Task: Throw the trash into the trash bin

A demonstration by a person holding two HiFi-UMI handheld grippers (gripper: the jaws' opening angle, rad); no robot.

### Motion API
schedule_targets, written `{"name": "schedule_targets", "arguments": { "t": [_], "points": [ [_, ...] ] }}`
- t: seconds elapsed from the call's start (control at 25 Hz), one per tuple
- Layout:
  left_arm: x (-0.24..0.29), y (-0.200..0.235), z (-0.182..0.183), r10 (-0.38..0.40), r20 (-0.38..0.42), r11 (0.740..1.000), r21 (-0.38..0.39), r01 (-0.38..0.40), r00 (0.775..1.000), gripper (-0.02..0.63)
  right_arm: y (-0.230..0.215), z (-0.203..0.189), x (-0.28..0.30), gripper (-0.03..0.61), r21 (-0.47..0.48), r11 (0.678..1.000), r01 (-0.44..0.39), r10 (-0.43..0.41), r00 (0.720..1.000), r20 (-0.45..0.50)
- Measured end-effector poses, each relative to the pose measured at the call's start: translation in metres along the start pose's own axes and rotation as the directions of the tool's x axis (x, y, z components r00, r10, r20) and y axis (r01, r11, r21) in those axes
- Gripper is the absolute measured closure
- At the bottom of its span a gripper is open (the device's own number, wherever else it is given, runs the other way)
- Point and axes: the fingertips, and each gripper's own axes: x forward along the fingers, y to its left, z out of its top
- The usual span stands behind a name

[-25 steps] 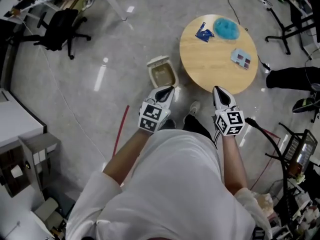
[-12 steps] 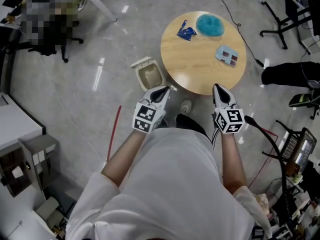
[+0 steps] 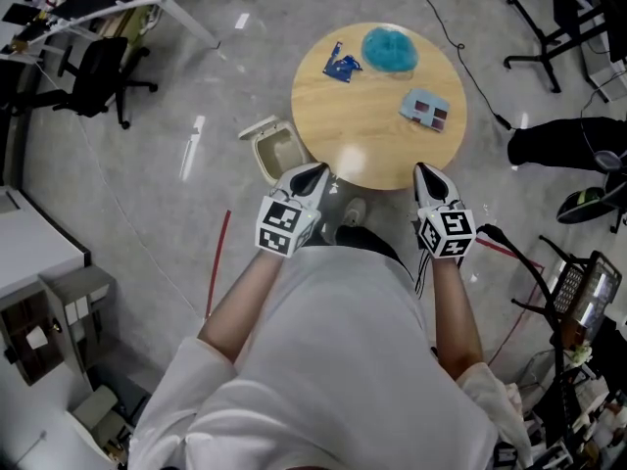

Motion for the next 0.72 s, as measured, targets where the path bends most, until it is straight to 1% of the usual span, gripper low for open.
{"name": "schedule_targets", "arguments": {
  "t": [0.16, 0.28, 0.44, 0.6, 0.72],
  "points": [
    [0.01, 0.0, 0.01, -0.001, -0.01, 1.0, 0.008, 0.001, 1.0, 0.611, -0.013, 0.002, -0.001, 0.577, 0.022, 1.0, 0.02, -0.02, 1.0, 0.001],
    [0.017, 0.005, 0.016, -0.018, -0.019, 1.0, 0.025, 0.019, 1.0, 0.611, -0.019, 0.001, 0.003, 0.577, 0.037, 0.999, 0.04, -0.04, 0.999, -0.002],
    [0.026, 0.015, 0.021, -0.056, -0.026, 0.997, 0.044, 0.058, 0.998, 0.611, -0.024, 0.001, 0.01, 0.577, 0.048, 0.995, 0.084, -0.083, 0.996, -0.01],
    [0.034, 0.029, 0.028, -0.086, -0.046, 0.993, 0.074, 0.09, 0.995, 0.611, -0.023, -0.002, 0.018, 0.577, 0.081, 0.988, 0.131, -0.129, 0.991, -0.028],
    [0.041, 0.034, 0.031, -0.135, -0.066, 0.985, 0.101, 0.141, 0.989, 0.611, -0.02, 0.0, 0.027, 0.577, 0.083, 0.983, 0.162, -0.159, 0.987, -0.037]
  ]
}}
